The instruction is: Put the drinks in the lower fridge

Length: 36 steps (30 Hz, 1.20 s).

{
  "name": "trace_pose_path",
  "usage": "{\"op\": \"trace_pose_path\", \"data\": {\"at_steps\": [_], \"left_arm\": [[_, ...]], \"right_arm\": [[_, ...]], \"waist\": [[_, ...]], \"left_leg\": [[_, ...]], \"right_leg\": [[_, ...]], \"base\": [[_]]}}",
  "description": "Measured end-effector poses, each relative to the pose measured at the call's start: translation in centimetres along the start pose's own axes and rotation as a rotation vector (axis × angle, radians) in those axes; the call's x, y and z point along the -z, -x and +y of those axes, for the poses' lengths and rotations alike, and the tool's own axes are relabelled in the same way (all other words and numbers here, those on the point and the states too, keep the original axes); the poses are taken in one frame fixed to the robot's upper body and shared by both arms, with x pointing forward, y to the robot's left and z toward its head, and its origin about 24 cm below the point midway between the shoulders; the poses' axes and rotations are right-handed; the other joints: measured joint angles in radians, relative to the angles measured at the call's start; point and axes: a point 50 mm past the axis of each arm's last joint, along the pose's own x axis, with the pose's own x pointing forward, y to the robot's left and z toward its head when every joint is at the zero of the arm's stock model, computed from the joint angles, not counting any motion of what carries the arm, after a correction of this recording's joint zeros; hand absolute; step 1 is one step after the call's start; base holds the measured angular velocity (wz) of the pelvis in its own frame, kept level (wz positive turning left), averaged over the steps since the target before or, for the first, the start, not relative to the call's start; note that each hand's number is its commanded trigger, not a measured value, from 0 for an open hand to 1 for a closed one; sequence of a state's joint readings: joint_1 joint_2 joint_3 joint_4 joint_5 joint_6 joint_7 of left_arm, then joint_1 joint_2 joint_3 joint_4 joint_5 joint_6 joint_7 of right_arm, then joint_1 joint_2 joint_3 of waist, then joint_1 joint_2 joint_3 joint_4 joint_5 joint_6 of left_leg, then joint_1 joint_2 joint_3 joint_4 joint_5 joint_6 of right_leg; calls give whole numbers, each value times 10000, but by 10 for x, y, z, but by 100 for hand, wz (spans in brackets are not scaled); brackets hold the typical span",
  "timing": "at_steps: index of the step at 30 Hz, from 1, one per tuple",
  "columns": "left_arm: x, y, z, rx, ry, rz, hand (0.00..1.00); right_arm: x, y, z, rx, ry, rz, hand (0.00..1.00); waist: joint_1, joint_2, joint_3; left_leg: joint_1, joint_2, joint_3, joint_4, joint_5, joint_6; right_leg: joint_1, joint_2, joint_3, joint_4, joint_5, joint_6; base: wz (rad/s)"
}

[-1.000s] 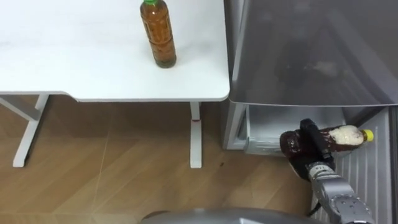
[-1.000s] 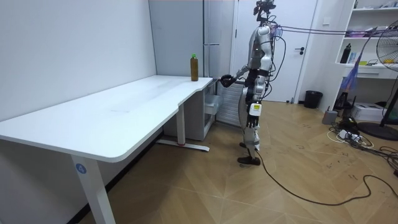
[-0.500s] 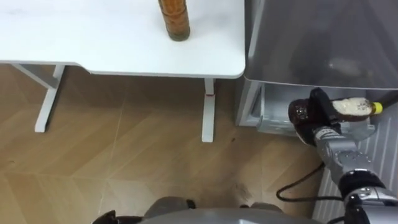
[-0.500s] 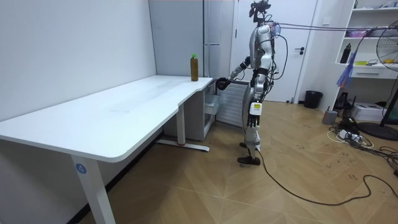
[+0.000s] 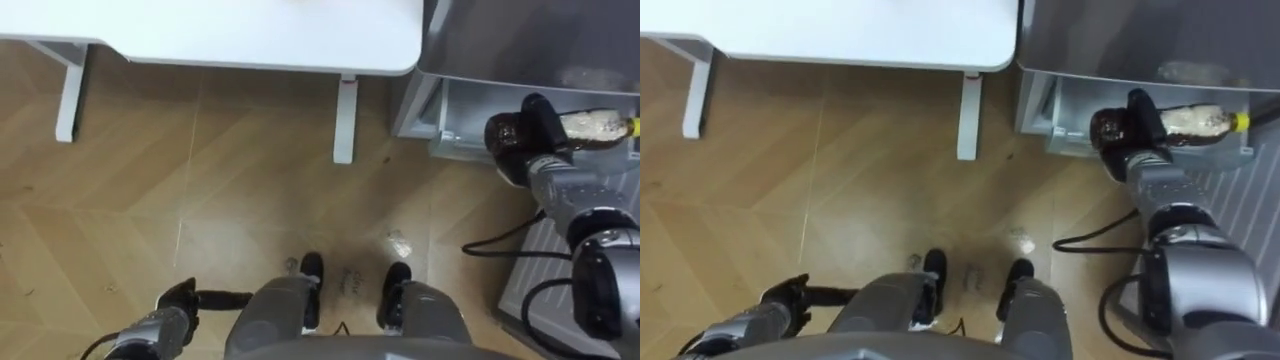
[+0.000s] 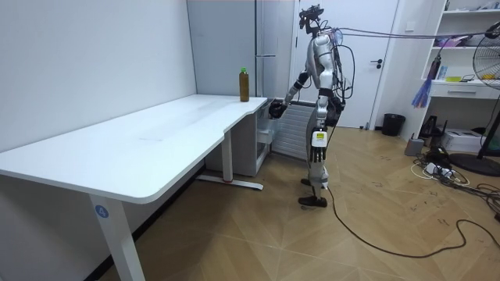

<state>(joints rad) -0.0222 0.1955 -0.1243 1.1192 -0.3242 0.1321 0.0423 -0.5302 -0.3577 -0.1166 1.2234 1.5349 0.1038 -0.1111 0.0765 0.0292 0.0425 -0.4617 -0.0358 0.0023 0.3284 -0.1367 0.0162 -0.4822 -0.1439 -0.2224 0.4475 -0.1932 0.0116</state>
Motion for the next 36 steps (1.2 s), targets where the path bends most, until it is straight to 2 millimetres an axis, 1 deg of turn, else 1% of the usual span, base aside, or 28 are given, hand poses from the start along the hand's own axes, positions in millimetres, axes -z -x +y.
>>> {"op": "trace_pose_path", "data": {"at_steps": [1,3,6,7,9,10,13,15,16,17,19,23,28,29,30,31,36], "left_arm": [[-5,0,-1,-58,-18,-141,0],[-12,-1,-3,-65,-178,-294,0],[-13,-1,-3,-86,-205,-377,0],[-14,-1,-3,-126,-238,-449,0],[-15,-1,-4,-192,-412,-588,0],[-17,-1,-4,-221,-466,-650,0],[-19,-1,-1,-315,-588,-824,0],[-16,-1,2,-384,-542,-702,0],[-13,-1,3,-420,-503,-560,0],[-11,-1,4,-452,-485,-454,0],[-9,-1,3,-440,-549,-385,0],[-5,-1,3,-422,-702,-265,0],[-4,-1,2,-388,-805,-255,0],[-3,-1,2,-391,-805,-244,0],[-3,-1,2,-393,-805,-243,0],[-3,-1,2,-399,-805,-245,0],[-3,-1,2,-460,-772,-251,0]], "right_arm": [[-5,0,5,-94,-112,-125,100],[-12,0,11,-72,-132,-278,100],[-14,0,14,80,107,-330,100],[-15,0,18,-13,227,-362,100],[-18,0,25,-151,397,-455,100],[-21,1,31,-276,483,-550,100],[-28,3,50,-677,469,-728,100],[-31,4,60,-774,479,-837,100],[-32,5,69,-842,504,-905,100],[-34,7,77,-957,475,-979,100],[-40,9,86,-1110,471,-1122,100],[-43,10,87,-896,639,-1254,100],[-46,11,89,-743,763,-1359,100],[-46,11,90,-672,760,-1378,84],[-47,11,90,-641,752,-1387,2],[-47,11,90,-578,738,-1410,0],[-48,12,91,-414,641,-1458,0]], "waist": [[20,-44,38],[35,-48,60],[82,-67,76],[75,-78,90],[82,-84,93],[77,-91,97],[91,-112,110],[91,-106,107],[79,-105,107],[74,-105,107],[106,-101,105],[89,-94,111],[86,-93,110],[87,-91,108],[86,-90,108],[82,-90,107],[86,-70,96]], "left_leg": [[-246,-69,27,4,90,25],[-541,-139,64,21,165,68],[-680,-209,124,51,200,112],[-774,-249,137,53,234,130],[-941,-295,192,44,295,160],[-1077,-304,212,59,328,184],[-1421,-318,273,147,360,209],[-1515,-324,266,186,365,208],[-1542,-337,269,188,365,209],[-1549,-388,269,184,366,210],[-1538,-448,265,184,370,216],[-1549,-491,264,169,388,246],[-1559,-534,285,177,417,292],[-1559,-550,288,181,422,299],[-1559,-562,290,181,424,303],[-1559,-589,290,185,428,310],[-1585,-615,320,269,432,318]], "right_leg": [[-329,-108,18,192,-20,6],[-693,-214,37,369,-26,12],[-893,-307,81,510,-40,35],[-1025,-331,151,568,-56,55],[-1251,-397,194,650,-59,63],[-1433,-464,212,752,-67,75],[-1814,-508,279,901,-60,79],[-1892,-513,266,927,-53,77],[-1947,-524,279,953,-52,77],[-1998,-559,277,1024,-56,79],[-2008,-610,268,1096,-101,92],[-2077,-736,281,1260,-155,142],[-2095,-801,274,1309,-165,154],[-2106,-819,278,1335,-174,162],[-2116,-833,284,1360,-184,167],[-2132,-859,301,1414,-219,179],[-2145,-914,284,1496,-253,183]], "base": [[8],[8],[0],[0],[0],[0],[1],[2],[0],[0],[7],[5],[1],[0],[5],[5],[1]]}}
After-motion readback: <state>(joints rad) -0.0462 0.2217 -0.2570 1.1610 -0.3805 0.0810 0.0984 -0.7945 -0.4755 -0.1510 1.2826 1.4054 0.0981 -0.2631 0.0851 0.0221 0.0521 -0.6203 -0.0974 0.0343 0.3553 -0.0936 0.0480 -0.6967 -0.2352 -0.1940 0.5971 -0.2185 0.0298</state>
